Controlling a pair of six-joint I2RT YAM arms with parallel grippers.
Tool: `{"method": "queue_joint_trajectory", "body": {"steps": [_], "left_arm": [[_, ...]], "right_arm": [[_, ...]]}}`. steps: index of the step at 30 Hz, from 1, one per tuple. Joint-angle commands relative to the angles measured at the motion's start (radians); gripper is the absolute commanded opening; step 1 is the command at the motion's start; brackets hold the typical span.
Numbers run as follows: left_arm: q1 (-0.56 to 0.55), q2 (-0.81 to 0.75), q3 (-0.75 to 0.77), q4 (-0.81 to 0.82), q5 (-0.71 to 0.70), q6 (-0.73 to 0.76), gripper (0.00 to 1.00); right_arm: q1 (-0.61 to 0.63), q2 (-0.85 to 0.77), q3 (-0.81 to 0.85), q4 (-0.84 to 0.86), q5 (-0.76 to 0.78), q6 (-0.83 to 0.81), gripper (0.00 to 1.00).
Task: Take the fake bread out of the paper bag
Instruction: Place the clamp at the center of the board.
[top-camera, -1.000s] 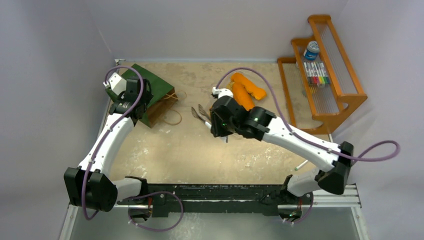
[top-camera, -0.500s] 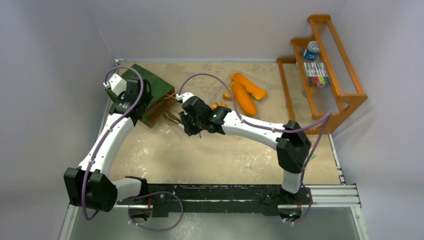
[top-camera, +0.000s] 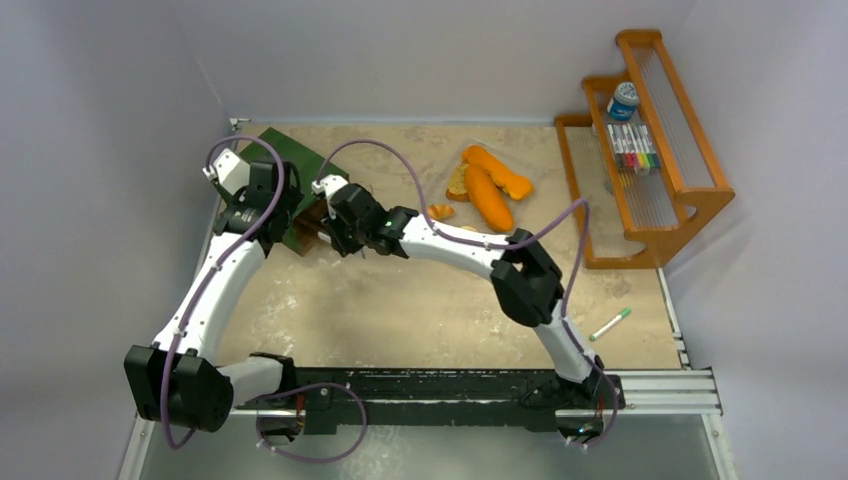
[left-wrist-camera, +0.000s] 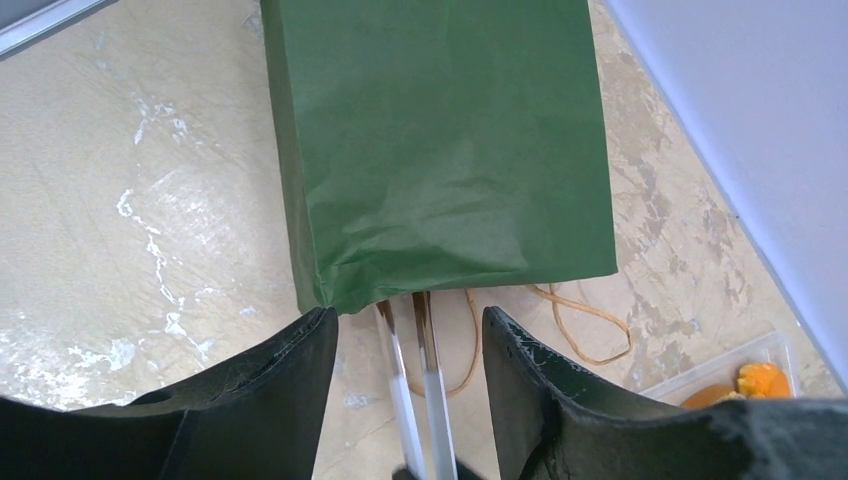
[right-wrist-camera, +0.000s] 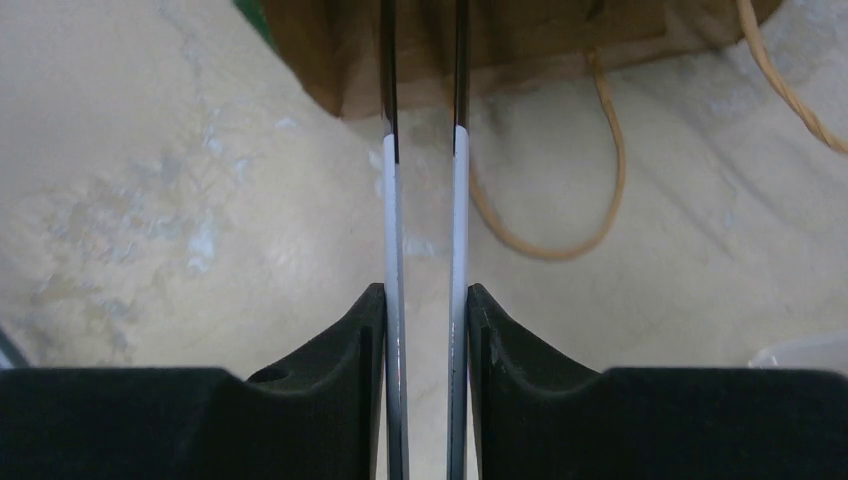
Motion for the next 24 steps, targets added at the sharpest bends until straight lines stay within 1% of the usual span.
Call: {"method": "queue_joint_trajectory", "body": {"steps": [1, 4, 7, 11, 14, 18, 19, 21, 24], "left_arm": [[0.006, -0.036, -0.018, 0.034, -0.040, 0.034, 0.54], [0.007, -0.055, -0.046, 0.059, -0.050, 0.048, 0.54], [0.006, -0.073, -0.071, 0.078, -0.070, 0.070, 0.54], [0.006, -0.093, -0.104, 0.099, -0.085, 0.091, 0.54], [0.006, -0.113, -0.120, 0.115, -0.094, 0.097, 0.55], [0.006, -0.135, -0.125, 0.122, -0.121, 0.116, 0.54], [0.006, -0.141, -0.125, 0.124, -0.129, 0.122, 0.54], [0.006, -0.150, -0.133, 0.135, -0.143, 0.132, 0.54], [0.006, -0.164, -0.147, 0.163, -0.158, 0.139, 0.54]], "right_arm": [[-0.025, 0.094, 0.131, 0.116, 0.034, -0.054, 0.35], [-0.029, 0.143, 0.150, 0.158, 0.034, -0.059, 0.44], [-0.029, 0.192, 0.182, 0.126, 0.024, -0.061, 0.50], [-0.030, 0.167, 0.111, 0.143, 0.048, -0.050, 0.58], [-0.026, 0.102, 0.046, 0.137, 0.076, -0.028, 0.61], [-0.022, -0.041, -0.050, 0.122, 0.114, 0.011, 0.66], [-0.023, -0.081, -0.075, 0.107, 0.122, 0.029, 0.73], [-0.024, -0.157, -0.115, 0.062, 0.147, 0.064, 0.76], [-0.026, -0.248, -0.157, -0.016, 0.255, 0.119, 0.83]]}}
